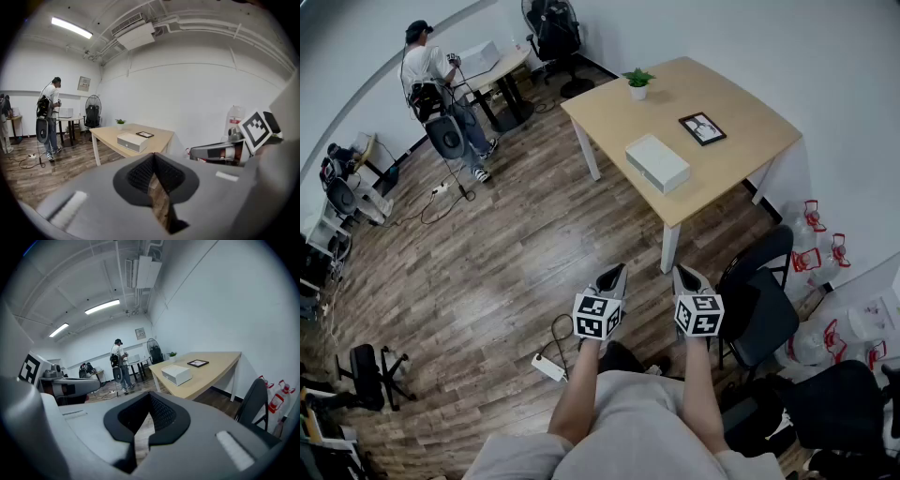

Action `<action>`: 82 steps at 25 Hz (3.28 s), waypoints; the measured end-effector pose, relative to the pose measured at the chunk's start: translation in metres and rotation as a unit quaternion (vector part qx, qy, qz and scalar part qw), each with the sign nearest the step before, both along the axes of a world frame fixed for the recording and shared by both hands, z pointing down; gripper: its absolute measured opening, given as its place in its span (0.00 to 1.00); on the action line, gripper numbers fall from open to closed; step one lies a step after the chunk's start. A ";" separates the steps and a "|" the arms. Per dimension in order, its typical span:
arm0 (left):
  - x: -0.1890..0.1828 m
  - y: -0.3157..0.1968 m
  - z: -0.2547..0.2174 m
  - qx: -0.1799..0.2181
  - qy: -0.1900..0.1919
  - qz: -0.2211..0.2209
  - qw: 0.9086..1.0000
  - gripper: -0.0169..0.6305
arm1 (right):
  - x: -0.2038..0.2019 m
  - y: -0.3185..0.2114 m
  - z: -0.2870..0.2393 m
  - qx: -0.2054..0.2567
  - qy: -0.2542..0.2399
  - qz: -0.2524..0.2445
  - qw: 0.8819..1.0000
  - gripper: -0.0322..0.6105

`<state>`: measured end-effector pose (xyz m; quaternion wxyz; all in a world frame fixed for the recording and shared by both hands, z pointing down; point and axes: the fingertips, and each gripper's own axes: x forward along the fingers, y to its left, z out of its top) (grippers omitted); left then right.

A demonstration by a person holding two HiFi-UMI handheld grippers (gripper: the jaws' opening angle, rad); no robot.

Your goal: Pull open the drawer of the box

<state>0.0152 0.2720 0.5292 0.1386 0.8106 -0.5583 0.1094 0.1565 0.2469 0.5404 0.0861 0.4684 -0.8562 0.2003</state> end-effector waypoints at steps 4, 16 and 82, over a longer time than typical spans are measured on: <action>-0.008 -0.001 -0.003 0.007 0.001 -0.011 1.000 0.11 | -0.007 0.000 -0.001 0.001 0.002 -0.006 1.000 0.05; -0.014 0.017 0.006 0.000 -0.001 -0.021 1.000 0.11 | 0.006 0.003 0.003 0.000 -0.022 0.007 1.000 0.05; -0.131 -0.399 0.085 -0.093 0.083 0.039 0.991 0.11 | -0.098 -0.380 0.049 -0.048 0.084 0.026 0.995 0.05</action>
